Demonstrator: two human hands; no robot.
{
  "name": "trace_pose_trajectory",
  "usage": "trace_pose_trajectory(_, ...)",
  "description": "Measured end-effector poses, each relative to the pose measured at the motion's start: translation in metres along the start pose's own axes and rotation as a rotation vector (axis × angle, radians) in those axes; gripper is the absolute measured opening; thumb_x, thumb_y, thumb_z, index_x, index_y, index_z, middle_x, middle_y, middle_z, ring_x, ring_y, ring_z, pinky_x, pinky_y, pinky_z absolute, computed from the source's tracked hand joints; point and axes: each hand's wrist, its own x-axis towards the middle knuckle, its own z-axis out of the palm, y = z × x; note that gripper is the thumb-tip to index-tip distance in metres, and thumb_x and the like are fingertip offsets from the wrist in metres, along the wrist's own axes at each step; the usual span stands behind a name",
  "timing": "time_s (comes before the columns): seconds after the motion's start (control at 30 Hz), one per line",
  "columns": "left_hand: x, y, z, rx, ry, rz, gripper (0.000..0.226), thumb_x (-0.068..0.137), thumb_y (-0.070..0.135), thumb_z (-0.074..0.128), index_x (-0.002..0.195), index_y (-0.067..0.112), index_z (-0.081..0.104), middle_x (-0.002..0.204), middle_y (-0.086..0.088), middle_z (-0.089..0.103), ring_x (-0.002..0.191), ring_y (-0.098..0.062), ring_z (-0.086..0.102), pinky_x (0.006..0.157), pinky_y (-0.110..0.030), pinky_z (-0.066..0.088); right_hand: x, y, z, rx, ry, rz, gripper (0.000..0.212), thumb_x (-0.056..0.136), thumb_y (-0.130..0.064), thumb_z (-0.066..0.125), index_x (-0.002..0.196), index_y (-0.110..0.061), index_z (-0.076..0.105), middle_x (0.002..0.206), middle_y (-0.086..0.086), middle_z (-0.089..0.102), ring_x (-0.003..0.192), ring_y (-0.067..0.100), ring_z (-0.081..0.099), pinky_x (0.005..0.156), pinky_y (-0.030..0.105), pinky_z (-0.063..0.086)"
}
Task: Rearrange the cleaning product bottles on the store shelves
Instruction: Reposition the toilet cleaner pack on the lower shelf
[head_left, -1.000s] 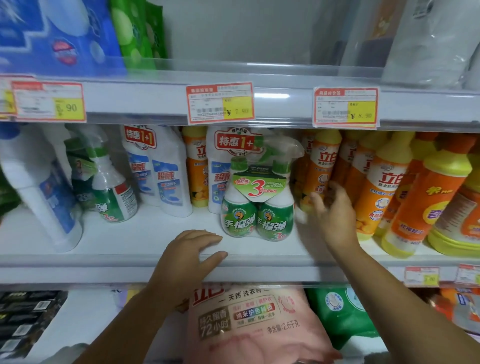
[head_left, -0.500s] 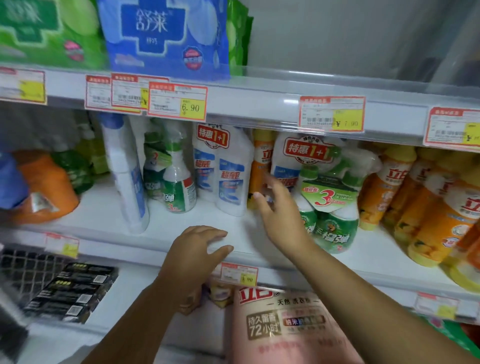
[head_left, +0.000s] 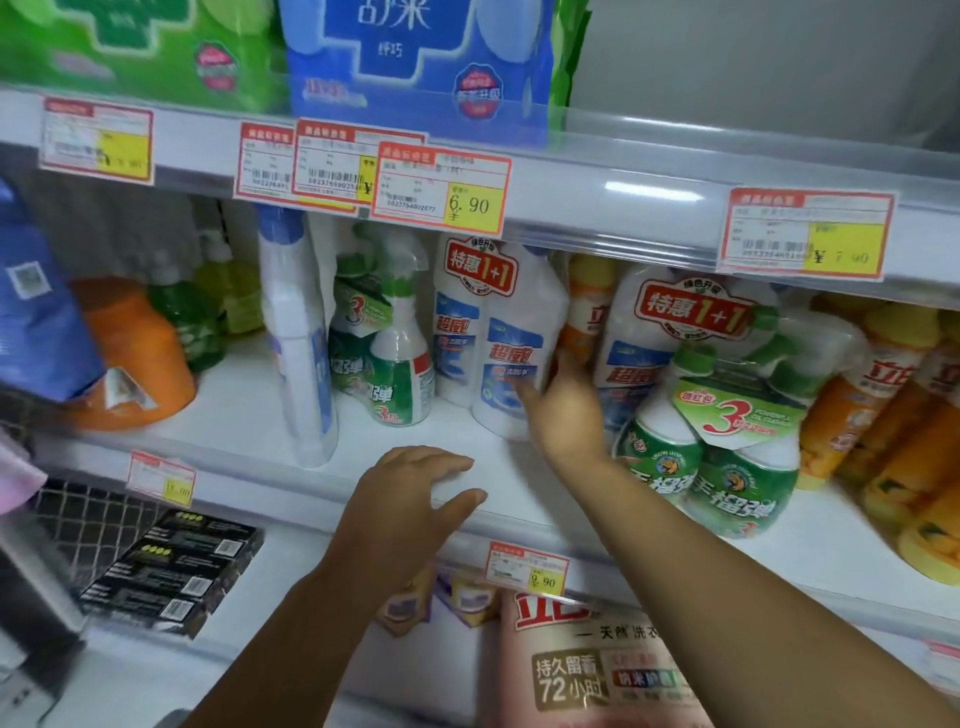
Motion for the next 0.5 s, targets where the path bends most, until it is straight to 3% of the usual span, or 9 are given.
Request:
trace_pose_trajectory(0.07, 0.0, -0.002, -0.002, -0.002, 0.008, -0.001, 0.056, 0.068, 0.065, 0.048, 0.111, 0.033, 0.066, 0.114, 0.018, 0.062, 0.105, 0.006, 0.041, 0.088, 0.001, 0.018, -0.001, -0.003, 0.005, 0.011, 0.031, -0.015, 0.043, 0.085, -0.027, 0.067, 0.118, -0.003, 0.051, 0.112, 0.018, 0.064, 0.097, 0.036, 0.061, 0.08, 0.037, 0.05)
trace_pose_trajectory(0.27, 0.0, -0.008, 0.0, 0.023, -0.012, -0.024, 0.068, 0.063, 0.072, 0.036, 0.112, 0.034, 0.065, 0.115, 0.017, 0.063, 0.11, 0.0, 0.045, 0.09, -0.005, 0.021, -0.006, -0.024, 0.022, 0.057, -0.015, -0.022, 0.042, 0.088, -0.026, 0.064, 0.121, -0.005, 0.047, 0.11, 0.015, 0.065, 0.094, 0.033, 0.063, 0.072, 0.028, 0.046)
trace_pose_trajectory(0.4, 0.0, -0.011, 0.0, 0.018, -0.012, -0.042, 0.069, 0.062, 0.072, 0.036, 0.112, 0.035, 0.065, 0.116, 0.018, 0.062, 0.104, 0.007, 0.04, 0.088, 0.002, 0.016, -0.007, -0.019, 0.018, 0.108, -0.052, -0.066, 0.036, 0.089, -0.025, 0.062, 0.119, -0.008, 0.052, 0.11, 0.012, 0.066, 0.095, 0.03, 0.063, 0.079, 0.034, 0.051)
trace_pose_trajectory(0.5, -0.001, -0.014, 0.001, 0.032, -0.026, -0.054, 0.065, 0.064, 0.07, 0.041, 0.113, 0.034, 0.064, 0.117, 0.018, 0.061, 0.103, 0.008, 0.038, 0.091, -0.004, 0.019, -0.013, -0.002, 0.0, 0.105, 0.108, -0.112, 0.029, 0.091, -0.028, 0.059, 0.114, -0.011, 0.058, 0.105, 0.011, 0.065, 0.093, 0.029, 0.061, 0.078, 0.034, 0.048)
